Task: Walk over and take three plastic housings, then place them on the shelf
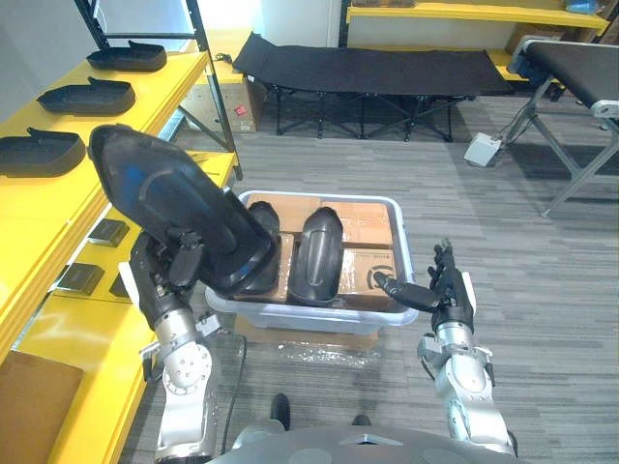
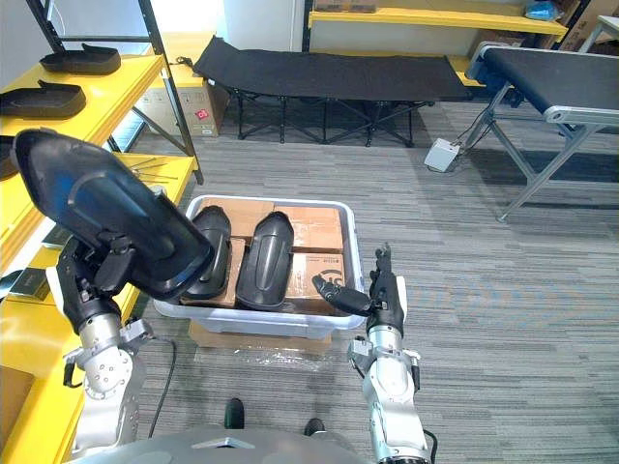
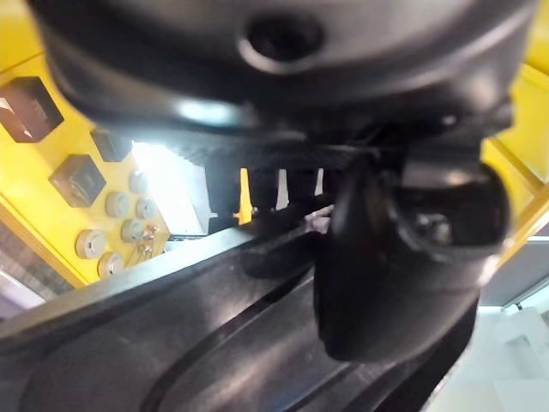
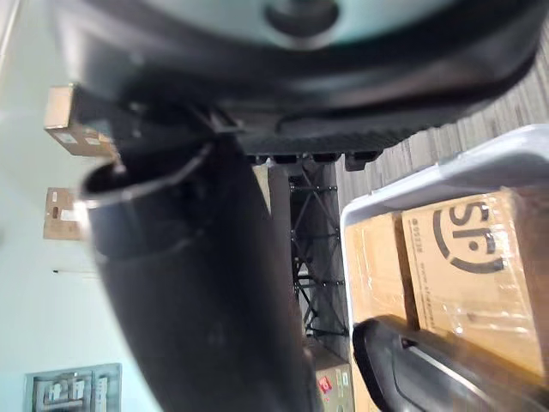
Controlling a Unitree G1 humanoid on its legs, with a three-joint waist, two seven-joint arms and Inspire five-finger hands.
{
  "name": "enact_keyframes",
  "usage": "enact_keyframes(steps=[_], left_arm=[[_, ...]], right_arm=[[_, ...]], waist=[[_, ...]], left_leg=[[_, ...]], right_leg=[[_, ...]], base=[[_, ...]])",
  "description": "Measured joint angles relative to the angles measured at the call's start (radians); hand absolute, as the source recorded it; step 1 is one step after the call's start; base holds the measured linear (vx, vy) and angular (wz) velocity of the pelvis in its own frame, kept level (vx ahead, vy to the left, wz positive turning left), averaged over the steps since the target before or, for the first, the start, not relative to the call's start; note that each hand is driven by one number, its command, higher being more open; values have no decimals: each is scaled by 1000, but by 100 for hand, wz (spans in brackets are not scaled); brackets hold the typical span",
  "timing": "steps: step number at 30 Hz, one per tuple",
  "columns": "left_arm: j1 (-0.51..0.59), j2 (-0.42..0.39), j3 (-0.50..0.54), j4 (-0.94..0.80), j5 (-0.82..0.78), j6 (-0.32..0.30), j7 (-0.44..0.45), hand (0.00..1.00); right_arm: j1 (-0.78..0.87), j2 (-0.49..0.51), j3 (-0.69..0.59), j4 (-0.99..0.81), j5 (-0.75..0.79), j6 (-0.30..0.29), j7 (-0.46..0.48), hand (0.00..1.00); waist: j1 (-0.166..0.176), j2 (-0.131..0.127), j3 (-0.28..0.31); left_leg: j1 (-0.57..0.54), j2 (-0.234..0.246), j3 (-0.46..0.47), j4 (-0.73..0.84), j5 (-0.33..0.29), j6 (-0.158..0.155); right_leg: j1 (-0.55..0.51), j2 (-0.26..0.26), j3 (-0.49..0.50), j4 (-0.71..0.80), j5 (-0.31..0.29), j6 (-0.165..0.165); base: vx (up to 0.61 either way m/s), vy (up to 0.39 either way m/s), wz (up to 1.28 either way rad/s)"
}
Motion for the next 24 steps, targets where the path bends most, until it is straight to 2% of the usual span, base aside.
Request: enact_keyframes(steps=[1,6,10,13,15,17,18,19,21,22,23,24], left_arm=[[18,-4,10,-17,1,0,-3,0],[65,-17,92,-100,6,0,-2,0],[127,-31,179,-119,-1,0,21,0],[199,-66,221,-118,-48,-12,13,0],[234,-84,232,-117,-76,-20,-3,0],[245,-87,228,-108,-98,-20,-46,0],[240,-87,211,-97,-107,-22,-83,0],[243,-87,197,-93,-107,-24,-120,0],[251,-87,178,-90,-111,-28,-150,0],[250,-87,178,-79,-115,-37,-154,0],[254,-87,179,-76,-126,-39,-157,0],[268,-87,180,-76,-149,-41,-159,0]], right_arm=[[-2,-4,11,9,0,0,6,100],[-58,-22,93,87,-1,2,28,100],[-142,-21,166,139,-2,1,41,100],[-183,-17,213,146,-21,1,43,100],[-195,-13,228,146,-25,1,41,100],[-187,-14,228,145,-47,8,20,100],[-181,-26,220,145,-54,17,-1,100],[-172,-34,204,144,-60,30,-19,100],[-156,-45,188,143,-60,31,-29,100],[-151,-44,183,144,-60,31,-29,100],[-148,-37,177,144,-59,30,-21,100],[-146,-35,177,141,-59,28,-14,100]], waist=[[2,1,-1],[61,2,-15],[133,4,-29],[169,-1,-34],[174,-2,-34],[161,-5,-32],[149,3,-26],[146,15,-22],[143,24,-16],[140,-5,-13],[142,-1,-7],[142,24,-4]], left_leg=[[-1,-2,-14,0,0,0],[-24,-16,-114,0,12,-5],[-39,-33,-202,1,25,-5],[-53,-47,-273,1,33,-11],[-74,-55,-314,0,42,-15],[-99,-44,-203,6,2,5],[-120,-21,-88,42,-14,26],[-134,5,23,77,-17,28],[-136,3,103,86,-20,23],[-137,-6,128,94,-30,13],[-144,-3,149,142,-38,37],[-127,17,150,186,-40,45]], right_leg=[[6,0,-14,-1,-4,-1],[31,-2,-117,-1,-23,1],[57,-3,-206,1,-39,1],[71,-5,-274,18,-65,4],[78,-7,-343,47,-89,5],[109,-15,-456,56,-97,9],[136,-19,-525,64,-98,10],[160,-24,-572,83,-109,20],[175,-56,-594,108,-159,44],[182,-78,-608,105,-177,41],[185,-93,-610,111,-183,43],[191,-98,-594,124,-189,55]], base=[[-7,-23,47],[-5,-31,59],[18,-42,62],[14,-59,74],[-9,-82,116],[-39,-49,174],[-39,32,188],[-39,32,177],[-45,103,116],[-25,151,70],[50,94,13],[84,99,-10]])
